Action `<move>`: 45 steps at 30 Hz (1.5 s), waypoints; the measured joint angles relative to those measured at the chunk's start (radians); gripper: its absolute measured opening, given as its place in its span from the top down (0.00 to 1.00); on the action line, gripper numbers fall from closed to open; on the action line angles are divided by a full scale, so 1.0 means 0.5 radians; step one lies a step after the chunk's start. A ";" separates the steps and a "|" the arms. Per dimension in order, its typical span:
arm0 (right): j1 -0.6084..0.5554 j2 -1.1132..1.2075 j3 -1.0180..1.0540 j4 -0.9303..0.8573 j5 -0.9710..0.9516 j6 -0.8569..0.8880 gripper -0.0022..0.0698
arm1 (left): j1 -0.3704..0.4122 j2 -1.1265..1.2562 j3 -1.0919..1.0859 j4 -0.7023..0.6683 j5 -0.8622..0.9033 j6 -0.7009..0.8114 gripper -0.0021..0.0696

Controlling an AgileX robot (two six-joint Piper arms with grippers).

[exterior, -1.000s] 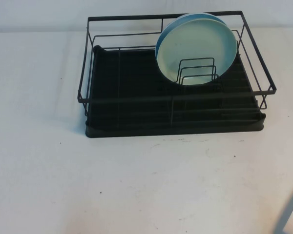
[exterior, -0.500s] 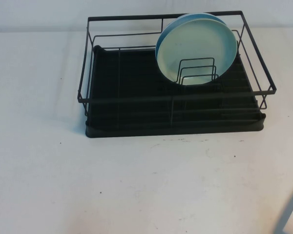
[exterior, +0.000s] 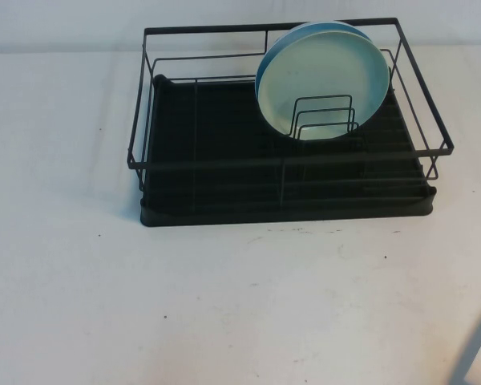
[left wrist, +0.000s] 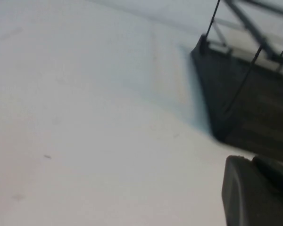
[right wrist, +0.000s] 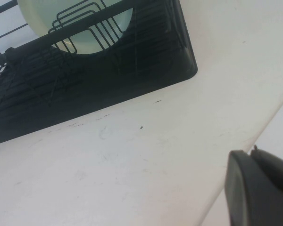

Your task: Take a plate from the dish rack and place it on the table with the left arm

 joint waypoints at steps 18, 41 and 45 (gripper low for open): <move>0.000 0.000 0.000 0.000 0.000 0.000 1.00 | 0.000 0.000 0.000 -0.614 -0.414 -0.763 0.98; 0.000 0.000 0.000 0.000 0.000 0.000 1.00 | -0.320 2.096 -2.489 -0.732 1.591 1.753 0.98; 0.000 0.000 0.000 0.000 0.000 0.000 1.00 | -0.320 2.517 -2.905 -0.864 1.652 1.904 0.98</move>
